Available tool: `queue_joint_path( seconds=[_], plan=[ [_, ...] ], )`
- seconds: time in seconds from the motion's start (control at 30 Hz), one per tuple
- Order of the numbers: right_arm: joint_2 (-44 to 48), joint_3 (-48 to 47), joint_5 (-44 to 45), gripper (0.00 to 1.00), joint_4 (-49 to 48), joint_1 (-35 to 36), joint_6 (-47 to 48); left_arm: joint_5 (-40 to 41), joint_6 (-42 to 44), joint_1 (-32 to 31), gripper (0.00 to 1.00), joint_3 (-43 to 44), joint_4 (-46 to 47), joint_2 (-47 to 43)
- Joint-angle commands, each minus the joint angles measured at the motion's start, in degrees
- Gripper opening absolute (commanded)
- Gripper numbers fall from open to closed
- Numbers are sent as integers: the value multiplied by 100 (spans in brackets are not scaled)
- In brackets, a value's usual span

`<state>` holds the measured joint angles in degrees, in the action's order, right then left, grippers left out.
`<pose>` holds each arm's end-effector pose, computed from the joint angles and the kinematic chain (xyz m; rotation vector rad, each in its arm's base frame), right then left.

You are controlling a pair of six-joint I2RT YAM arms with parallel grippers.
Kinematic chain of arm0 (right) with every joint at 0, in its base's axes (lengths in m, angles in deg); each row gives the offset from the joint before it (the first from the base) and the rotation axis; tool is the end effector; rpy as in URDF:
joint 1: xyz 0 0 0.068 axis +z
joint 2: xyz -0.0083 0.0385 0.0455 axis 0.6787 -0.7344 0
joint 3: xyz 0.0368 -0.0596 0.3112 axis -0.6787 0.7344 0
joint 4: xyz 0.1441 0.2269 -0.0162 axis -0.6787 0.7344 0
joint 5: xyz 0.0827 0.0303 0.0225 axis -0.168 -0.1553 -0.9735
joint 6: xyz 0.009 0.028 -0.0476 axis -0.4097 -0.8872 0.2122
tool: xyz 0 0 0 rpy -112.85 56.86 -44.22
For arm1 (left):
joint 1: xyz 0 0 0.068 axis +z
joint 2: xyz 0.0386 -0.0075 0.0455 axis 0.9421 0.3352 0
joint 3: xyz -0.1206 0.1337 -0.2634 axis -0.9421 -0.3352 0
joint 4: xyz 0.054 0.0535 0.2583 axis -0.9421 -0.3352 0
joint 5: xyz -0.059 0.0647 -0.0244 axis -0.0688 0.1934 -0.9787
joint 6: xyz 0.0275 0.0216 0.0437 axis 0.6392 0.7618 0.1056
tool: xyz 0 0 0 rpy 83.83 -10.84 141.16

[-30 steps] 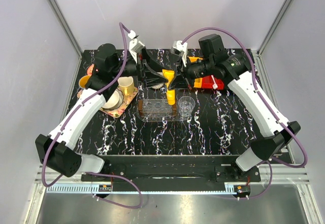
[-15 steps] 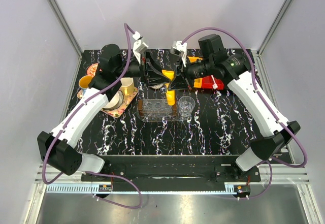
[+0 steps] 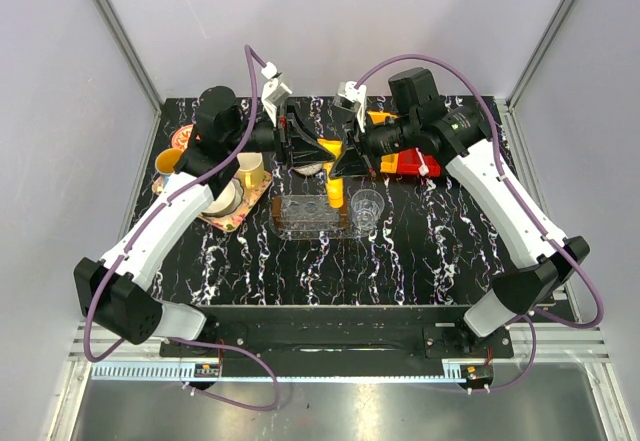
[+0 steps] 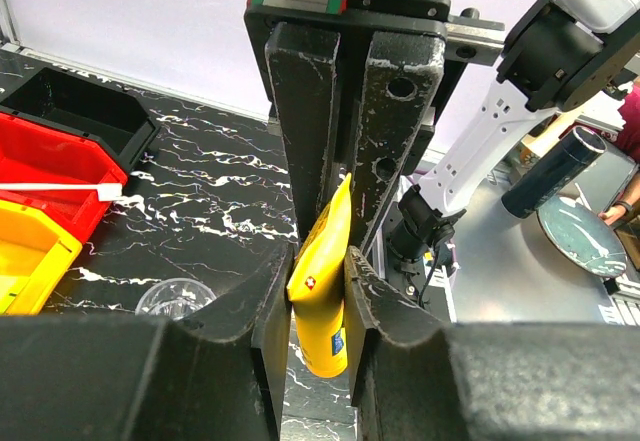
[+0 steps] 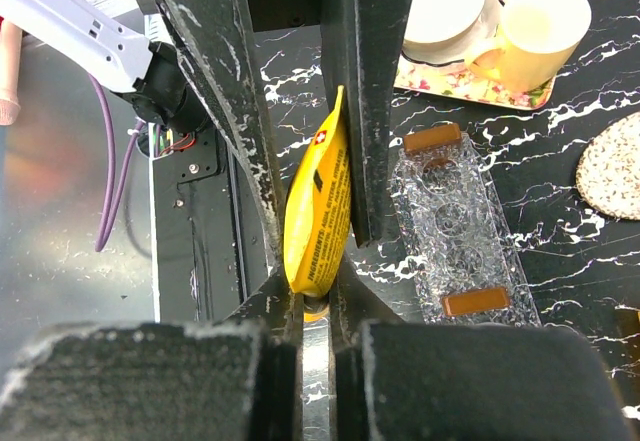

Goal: Prepare toiletry sets of a toothbrush and toothpaste on the tray

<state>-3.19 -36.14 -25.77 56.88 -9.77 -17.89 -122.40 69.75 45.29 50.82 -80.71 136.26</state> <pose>0.2616 0.2040 0.4923 -1.3317 1.7071 1.0626 0.2608 -0.1605 0.4747 1.0142 1.4287 -1.4239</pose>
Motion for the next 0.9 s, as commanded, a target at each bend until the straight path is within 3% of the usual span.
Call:
queue_joint_path(
  seconds=[0.0, 0.07, 0.2, 0.3, 0.47, 0.67, 0.87],
  plan=[
    [-16, -9, -73, 0, -4, 87, 57, -142, 12, -19, 0, 123, 374, -67],
    [-34, -27, -38, 0, 75, 87, 92, -116, 187, -10, 0, 114, 243, -128],
    [-43, -18, 77, 15, 181, 87, 136, 121, 592, -10, 0, 62, -91, -278],
    [-34, -27, 129, 20, 181, 87, 118, 428, 760, -10, 0, -8, -241, -375],
    [-86, -80, 217, 20, 155, 87, 31, 929, 576, -1, 0, -202, -22, -550],
    [-131, -71, 323, 34, 102, 87, -49, 1360, 452, -1, 0, -281, 102, -700],
    [-166, -97, 498, 41, 84, 78, -119, 1598, 259, -1, 0, -334, 286, -797]
  ],
)
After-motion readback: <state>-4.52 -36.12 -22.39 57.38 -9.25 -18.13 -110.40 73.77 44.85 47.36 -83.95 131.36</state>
